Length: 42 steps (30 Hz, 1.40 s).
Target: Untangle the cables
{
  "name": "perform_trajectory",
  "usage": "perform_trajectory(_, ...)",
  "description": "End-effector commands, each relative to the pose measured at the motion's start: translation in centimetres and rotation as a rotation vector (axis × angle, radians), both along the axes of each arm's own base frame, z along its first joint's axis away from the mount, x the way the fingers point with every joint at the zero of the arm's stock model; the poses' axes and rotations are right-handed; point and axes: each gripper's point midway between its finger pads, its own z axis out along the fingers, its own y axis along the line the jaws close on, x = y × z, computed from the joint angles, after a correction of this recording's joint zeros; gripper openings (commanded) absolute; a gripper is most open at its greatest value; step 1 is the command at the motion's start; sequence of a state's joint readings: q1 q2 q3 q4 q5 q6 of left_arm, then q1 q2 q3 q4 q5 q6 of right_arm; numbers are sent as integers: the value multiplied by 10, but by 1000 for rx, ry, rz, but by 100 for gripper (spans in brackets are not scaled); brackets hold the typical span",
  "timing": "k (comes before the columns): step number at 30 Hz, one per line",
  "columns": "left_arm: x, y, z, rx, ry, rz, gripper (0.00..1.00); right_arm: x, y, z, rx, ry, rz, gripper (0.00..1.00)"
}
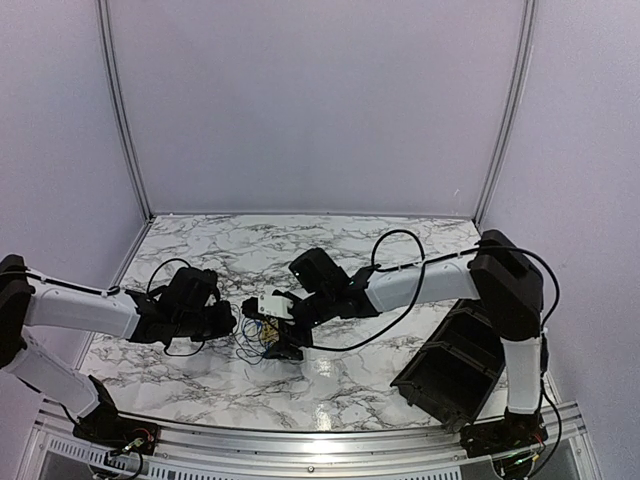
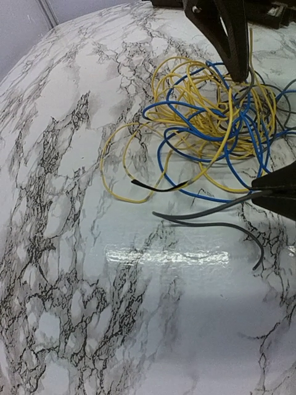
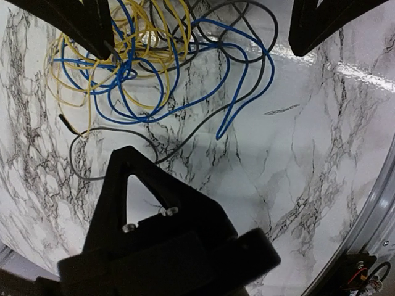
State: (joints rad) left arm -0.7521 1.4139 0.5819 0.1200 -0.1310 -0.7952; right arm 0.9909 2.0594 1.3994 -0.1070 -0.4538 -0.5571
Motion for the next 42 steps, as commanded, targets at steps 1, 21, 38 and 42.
perform_trajectory(1,4,1,12,-57,-44,27,0,15,22,-7,20,-89,-48,99)
perform_trajectory(21,23,52,261,66,-533,72,0,29,14,-62,-104,99,-187,15)
perform_trajectory(38,-3,110,512,115,-956,205,0,55,-8,-84,-116,244,-274,12)
perform_trajectory(42,0,108,526,120,-977,208,0,60,-9,-81,-113,246,-278,13)
